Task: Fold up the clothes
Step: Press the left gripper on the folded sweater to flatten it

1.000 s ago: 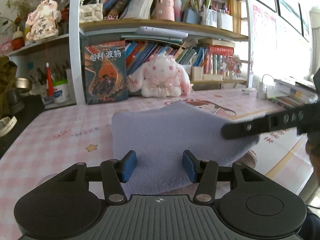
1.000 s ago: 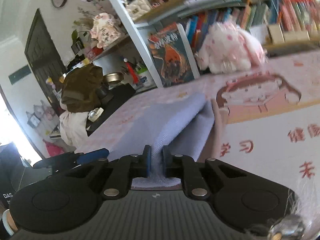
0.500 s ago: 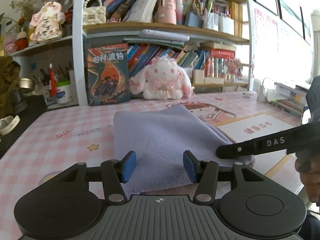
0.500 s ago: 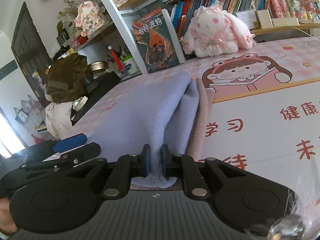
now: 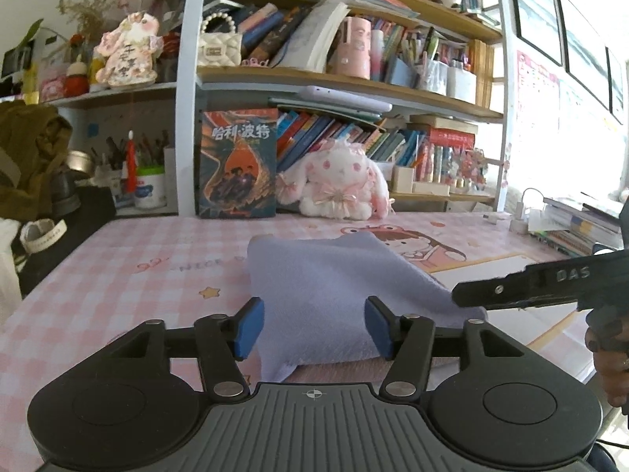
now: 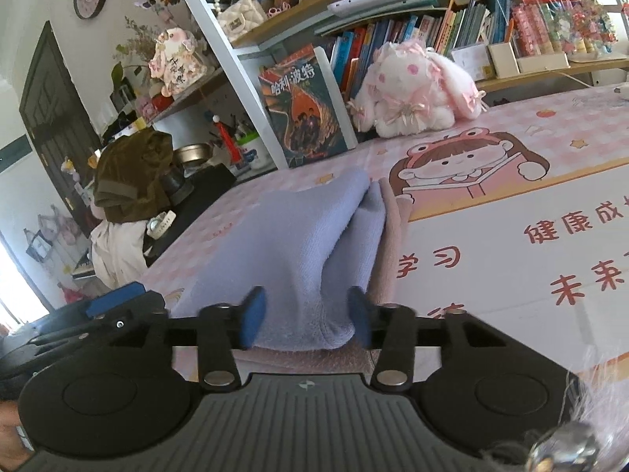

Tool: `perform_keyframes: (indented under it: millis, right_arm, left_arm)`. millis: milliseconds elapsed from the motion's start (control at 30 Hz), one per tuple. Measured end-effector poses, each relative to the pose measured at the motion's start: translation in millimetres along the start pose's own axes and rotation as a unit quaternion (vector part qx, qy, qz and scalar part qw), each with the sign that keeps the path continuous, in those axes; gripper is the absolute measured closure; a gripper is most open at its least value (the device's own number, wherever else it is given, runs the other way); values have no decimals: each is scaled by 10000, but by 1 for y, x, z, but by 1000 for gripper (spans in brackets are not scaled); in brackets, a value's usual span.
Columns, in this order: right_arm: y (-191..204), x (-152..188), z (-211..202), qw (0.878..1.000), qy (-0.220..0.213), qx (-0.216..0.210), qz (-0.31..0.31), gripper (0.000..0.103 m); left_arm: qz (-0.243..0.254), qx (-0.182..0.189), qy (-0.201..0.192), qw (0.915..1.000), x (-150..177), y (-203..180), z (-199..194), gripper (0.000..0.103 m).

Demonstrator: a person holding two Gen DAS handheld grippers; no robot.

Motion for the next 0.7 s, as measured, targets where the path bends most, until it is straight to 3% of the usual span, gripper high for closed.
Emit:
perform_keyframes:
  millis: [67,233,433,700]
  right_arm:
    - [-1,-1,-1,10000,-8,16,23,27]
    - [-9,-4,1,9998,54,73,200,18]
    - [-26,3,11,9975,293,115,635,16]
    - [-38,6,27,9931,478,14,1070,15]
  left_arm:
    - [-76,-22,6,10000,0,5,0,37]
    - [-386,-52,44,9992,-1,23,3,24]
    - [-980,-38,139,9951,-3,47,17,14]
    - [-1685,242,321,9849,4,61,43,13]
Point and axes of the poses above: each gripper's, at about its wrist camera, not at the fingertips, and z roughly the way its jaws point, y to its left, x to its underside, the point moved 10 cm from there along z, roughly the way its jaws point, and after that the axes turned 4 degrees about -x, right-handed, at the moved point
